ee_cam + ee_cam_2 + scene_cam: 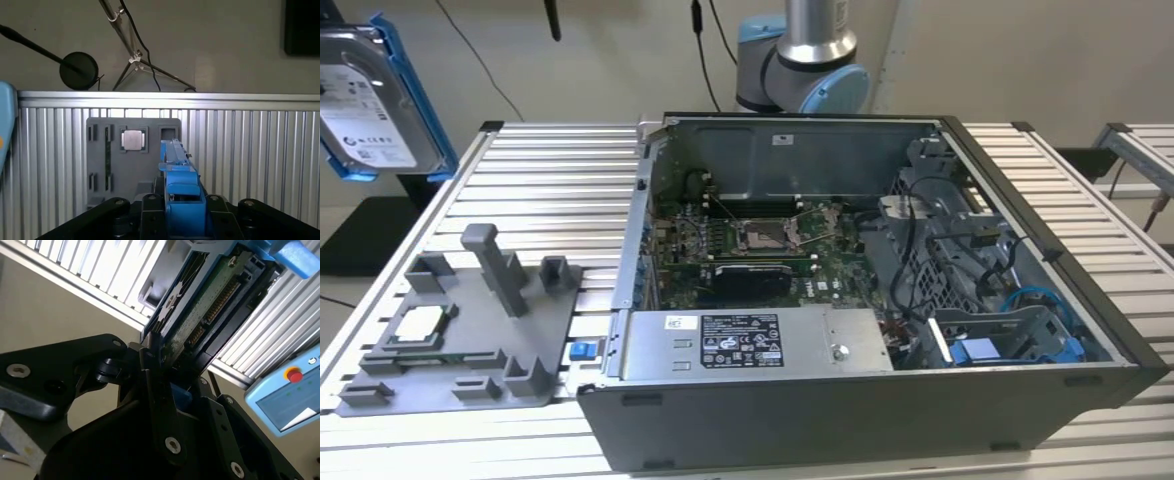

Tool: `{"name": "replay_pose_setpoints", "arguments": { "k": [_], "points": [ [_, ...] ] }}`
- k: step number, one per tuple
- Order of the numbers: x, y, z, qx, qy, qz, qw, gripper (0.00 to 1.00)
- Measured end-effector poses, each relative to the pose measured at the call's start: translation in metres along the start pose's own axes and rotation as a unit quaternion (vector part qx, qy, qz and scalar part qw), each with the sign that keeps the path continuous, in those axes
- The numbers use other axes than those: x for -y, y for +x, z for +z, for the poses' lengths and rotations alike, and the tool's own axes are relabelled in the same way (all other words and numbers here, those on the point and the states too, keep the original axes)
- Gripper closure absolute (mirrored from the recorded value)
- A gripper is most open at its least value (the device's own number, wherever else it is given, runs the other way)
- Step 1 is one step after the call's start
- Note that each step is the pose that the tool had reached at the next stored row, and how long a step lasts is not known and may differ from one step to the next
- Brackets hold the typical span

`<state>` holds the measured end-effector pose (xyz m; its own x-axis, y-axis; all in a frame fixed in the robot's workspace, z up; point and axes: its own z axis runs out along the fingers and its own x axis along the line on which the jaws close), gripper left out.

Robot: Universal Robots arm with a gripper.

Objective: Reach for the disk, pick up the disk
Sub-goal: 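Pick up the disk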

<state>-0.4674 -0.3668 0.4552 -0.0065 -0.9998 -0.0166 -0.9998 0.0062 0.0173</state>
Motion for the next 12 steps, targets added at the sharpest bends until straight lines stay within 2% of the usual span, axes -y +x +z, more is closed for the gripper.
{"name": "replay_pose_setpoints", "arguments": {
  "k": [12],
  "points": [
    [-0.0005,-0.0006,-0.0302,0.0,0.0,0.0,1.0,1.0]
  ]
}}
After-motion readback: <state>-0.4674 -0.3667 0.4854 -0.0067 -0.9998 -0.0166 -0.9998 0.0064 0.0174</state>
